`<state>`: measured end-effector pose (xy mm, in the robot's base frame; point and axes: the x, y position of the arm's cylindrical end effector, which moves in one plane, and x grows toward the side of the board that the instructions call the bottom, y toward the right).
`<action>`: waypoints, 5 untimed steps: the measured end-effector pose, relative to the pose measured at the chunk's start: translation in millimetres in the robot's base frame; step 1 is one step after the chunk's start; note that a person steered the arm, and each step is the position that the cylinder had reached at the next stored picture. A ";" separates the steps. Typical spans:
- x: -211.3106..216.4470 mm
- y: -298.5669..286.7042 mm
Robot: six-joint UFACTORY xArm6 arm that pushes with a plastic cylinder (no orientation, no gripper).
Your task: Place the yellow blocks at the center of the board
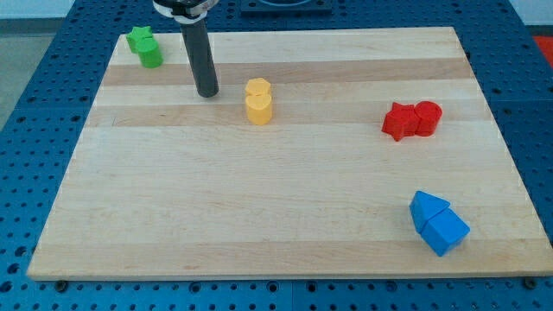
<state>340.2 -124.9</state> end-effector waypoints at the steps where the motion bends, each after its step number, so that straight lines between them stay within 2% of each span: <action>1: 0.7 6.1; 5: -0.7 73.6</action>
